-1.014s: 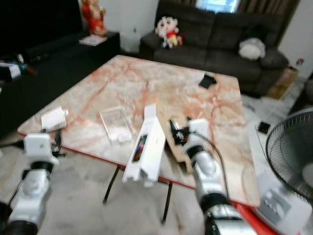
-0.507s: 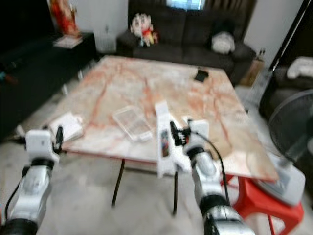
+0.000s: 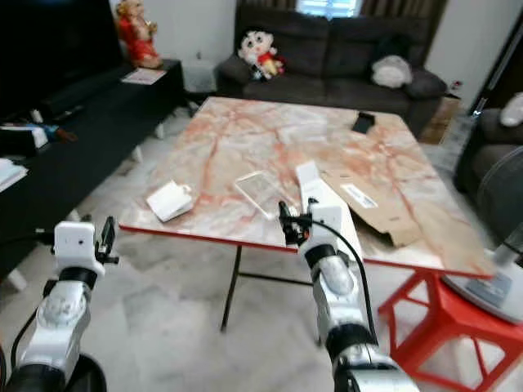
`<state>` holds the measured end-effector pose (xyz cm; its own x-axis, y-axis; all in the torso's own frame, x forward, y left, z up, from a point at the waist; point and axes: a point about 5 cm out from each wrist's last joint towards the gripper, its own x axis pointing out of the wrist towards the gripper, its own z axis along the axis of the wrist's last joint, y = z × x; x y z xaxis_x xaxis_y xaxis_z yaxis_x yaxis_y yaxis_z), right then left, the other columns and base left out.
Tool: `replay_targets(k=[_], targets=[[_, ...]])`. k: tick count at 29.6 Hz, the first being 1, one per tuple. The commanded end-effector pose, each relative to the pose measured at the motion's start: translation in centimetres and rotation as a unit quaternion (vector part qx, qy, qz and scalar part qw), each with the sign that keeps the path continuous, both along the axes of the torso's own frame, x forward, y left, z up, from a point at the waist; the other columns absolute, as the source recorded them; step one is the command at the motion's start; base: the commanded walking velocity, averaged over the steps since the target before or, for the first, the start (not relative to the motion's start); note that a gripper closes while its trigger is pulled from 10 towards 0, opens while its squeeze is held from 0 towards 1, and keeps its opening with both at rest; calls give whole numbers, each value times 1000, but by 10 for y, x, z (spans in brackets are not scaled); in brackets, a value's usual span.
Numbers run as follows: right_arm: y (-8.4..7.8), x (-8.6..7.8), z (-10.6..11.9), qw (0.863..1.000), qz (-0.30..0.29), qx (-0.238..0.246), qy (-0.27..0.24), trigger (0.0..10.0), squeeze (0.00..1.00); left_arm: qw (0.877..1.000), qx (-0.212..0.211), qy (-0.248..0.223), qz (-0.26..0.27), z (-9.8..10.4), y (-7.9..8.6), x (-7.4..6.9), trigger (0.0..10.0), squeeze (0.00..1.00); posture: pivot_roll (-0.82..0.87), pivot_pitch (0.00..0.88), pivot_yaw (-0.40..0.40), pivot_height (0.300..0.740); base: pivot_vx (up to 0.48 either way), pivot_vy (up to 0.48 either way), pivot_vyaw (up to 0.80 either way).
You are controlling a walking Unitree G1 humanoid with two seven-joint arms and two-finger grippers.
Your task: Picking trash to rubbish bin
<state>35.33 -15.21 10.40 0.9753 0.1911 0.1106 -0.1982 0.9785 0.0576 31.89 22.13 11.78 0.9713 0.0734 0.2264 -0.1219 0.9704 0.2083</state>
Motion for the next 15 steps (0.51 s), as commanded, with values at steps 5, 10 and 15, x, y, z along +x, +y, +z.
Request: replay_targets(k=[5, 10, 15], targets=[[-5, 0, 2, 1000, -18, -2, -4, 10000, 0, 1000, 0, 21, -2, -6, -2, 1, 10000, 0, 24, 0, -29, 740, 0, 0, 0], [-5, 1, 1, 1000, -25, -3, 1, 10000, 0, 1000, -6, 23, 2, -5, -2, 5, 10000, 0, 29, 0, -38, 740, 0, 0, 0], [-2, 3, 3, 1000, -19, -4, -1, 10000, 0, 1000, -8, 19, 10, -5, 0, 3, 10000, 0, 37, 0, -50, 740, 0, 0, 0]])
